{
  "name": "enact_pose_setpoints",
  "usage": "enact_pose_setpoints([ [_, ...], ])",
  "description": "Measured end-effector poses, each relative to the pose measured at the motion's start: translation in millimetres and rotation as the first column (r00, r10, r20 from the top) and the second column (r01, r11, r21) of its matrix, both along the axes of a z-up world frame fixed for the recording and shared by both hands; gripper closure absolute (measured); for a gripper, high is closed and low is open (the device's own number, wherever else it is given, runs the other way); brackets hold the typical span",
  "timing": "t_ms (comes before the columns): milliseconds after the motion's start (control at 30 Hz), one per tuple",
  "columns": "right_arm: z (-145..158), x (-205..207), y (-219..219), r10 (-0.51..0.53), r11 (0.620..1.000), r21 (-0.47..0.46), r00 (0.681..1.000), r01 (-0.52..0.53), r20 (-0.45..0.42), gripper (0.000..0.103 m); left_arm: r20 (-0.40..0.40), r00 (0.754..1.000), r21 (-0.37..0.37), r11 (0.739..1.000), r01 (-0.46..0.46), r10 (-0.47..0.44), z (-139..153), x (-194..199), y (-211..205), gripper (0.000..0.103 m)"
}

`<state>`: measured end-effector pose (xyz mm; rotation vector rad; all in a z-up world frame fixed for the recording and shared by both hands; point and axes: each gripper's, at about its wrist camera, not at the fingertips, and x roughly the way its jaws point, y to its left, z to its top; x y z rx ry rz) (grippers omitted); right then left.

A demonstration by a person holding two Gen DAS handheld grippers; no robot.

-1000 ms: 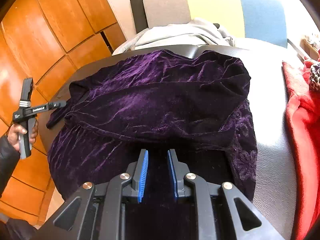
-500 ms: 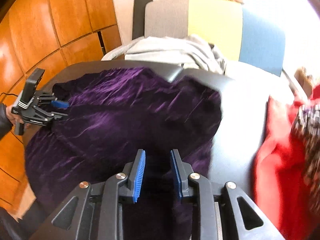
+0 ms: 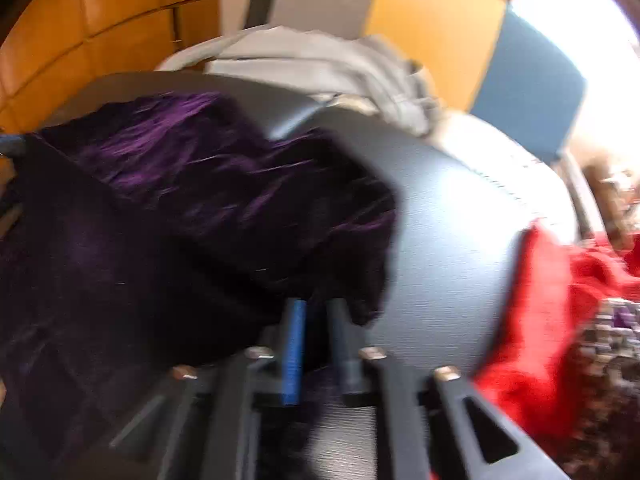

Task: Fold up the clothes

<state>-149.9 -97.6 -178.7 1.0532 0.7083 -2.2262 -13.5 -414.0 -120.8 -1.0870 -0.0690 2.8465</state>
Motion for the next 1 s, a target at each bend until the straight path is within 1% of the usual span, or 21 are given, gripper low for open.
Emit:
enact_pose_setpoints([
  [67, 9, -9, 25, -0.107, 0.994, -0.016, 0.993, 0.106, -0.039, 0.103, -0.043, 0.999, 0.021, 1.0, -0.009, 0.01, 13, -8, 1, 0.1],
  [133, 21, -17, 57, -0.244, 0.969, -0.061, 0.967, 0.24, -0.074, 0.103, -0.052, 0.998, 0.0, 1.0, -0.022, 0.022, 16, -17, 3, 0.1],
  [167, 28, -19, 73, -0.264, 0.955, -0.143, 0.965, 0.26, -0.01, 0.095, -0.052, 0.998, -0.006, 1.0, -0.018, 0.018, 16, -24, 4, 0.1],
  [200, 34, -20, 90, -0.268, 0.933, -0.229, 0.961, 0.276, 0.066, 0.094, -0.058, 0.998, -0.002, 1.0, -0.017, 0.016, 18, -26, 3, 0.1],
  [233, 37, -16, 99, -0.246, 0.914, -0.299, 0.961, 0.274, 0.128, 0.091, -0.067, 0.998, 0.016, 1.0, -0.012, 0.013, 21, -26, 3, 0.1],
  [267, 37, -8, 102, -0.221, 0.912, -0.316, 0.963, 0.26, 0.154, 0.083, -0.077, 0.997, 0.033, 0.999, -0.008, 0.01, 25, -25, 2, 0.1],
  [300, 37, 0, 103, -0.196, 0.913, -0.327, 0.965, 0.245, 0.175, 0.08, -0.095, 0.995, 0.048, 0.999, -0.003, 0.007, 32, -21, 1, 0.1],
  [367, 32, 23, 101, -0.093, 0.908, -0.375, 0.962, 0.188, 0.258, 0.079, -0.136, 0.991, 0.077, 0.997, 0.012, -0.001, 49, -10, 2, 0.1],
  [433, 26, 47, 96, 0.016, 0.882, -0.449, 0.942, 0.145, 0.337, 0.079, -0.17, 0.985, 0.089, 0.996, 0.027, -0.012, 66, -1, 6, 0.1],
  [500, 21, 73, 88, 0.112, 0.854, -0.509, 0.918, 0.107, 0.381, 0.078, -0.198, 0.98, 0.101, 0.994, 0.048, -0.027, 84, 3, 12, 0.1],
  [567, 9, 92, 82, 0.248, 0.764, -0.628, 0.832, 0.147, 0.496, 0.072, -0.228, 0.973, 0.11, 0.992, 0.069, -0.043, 103, 4, 20, 0.1],
  [600, 2, 99, 80, 0.305, 0.703, -0.682, 0.78, 0.202, 0.546, 0.069, -0.242, 0.969, 0.108, 0.991, 0.077, -0.049, 112, 3, 26, 0.1],
  [667, -10, 106, 76, 0.34, 0.634, -0.722, 0.739, 0.277, 0.582, 0.056, -0.268, 0.961, 0.107, 0.989, 0.1, -0.068, 128, -1, 36, 0.1],
  [700, -16, 107, 75, 0.331, 0.611, -0.727, 0.733, 0.314, 0.594, 0.052, -0.278, 0.958, 0.104, 0.989, 0.105, -0.073, 134, -3, 41, 0.1],
  [767, -32, 101, 75, 0.308, 0.559, -0.72, 0.702, 0.412, 0.641, 0.038, -0.3, 0.949, 0.101, 0.987, 0.126, -0.091, 150, -10, 52, 0.1],
  [800, -39, 96, 75, 0.31, 0.523, -0.719, 0.685, 0.457, 0.66, 0.034, -0.309, 0.946, 0.104, 0.986, 0.132, -0.094, 156, -13, 55, 0.1],
  [833, -46, 90, 77, 0.312, 0.485, -0.717, 0.667, 0.501, 0.677, 0.025, -0.318, 0.943, 0.106, 0.985, 0.137, -0.097, 164, -17, 58, 0.1],
  [867, -52, 84, 79, 0.315, 0.446, -0.711, 0.648, 0.544, 0.693, 0.022, -0.326, 0.94, 0.104, 0.984, 0.144, -0.103, 170, -22, 62, 0.1],
  [900, -57, 77, 82, 0.309, 0.405, -0.706, 0.64, 0.581, 0.704, 0.021, -0.333, 0.937, 0.102, 0.983, 0.151, -0.109, 176, -26, 65, 0.1],
  [933, -60, 70, 89, 0.286, 0.357, -0.704, 0.646, 0.614, 0.708, 0.021, -0.34, 0.933, 0.1, 0.982, 0.158, -0.115, 183, -30, 69, 0.1],
  [1000, -56, 60, 111, 0.163, 0.29, -0.707, 0.695, 0.645, 0.7, 0.021, -0.351, 0.928, 0.094, 0.981, 0.171, -0.129, 193, -40, 75, 0.1],
])
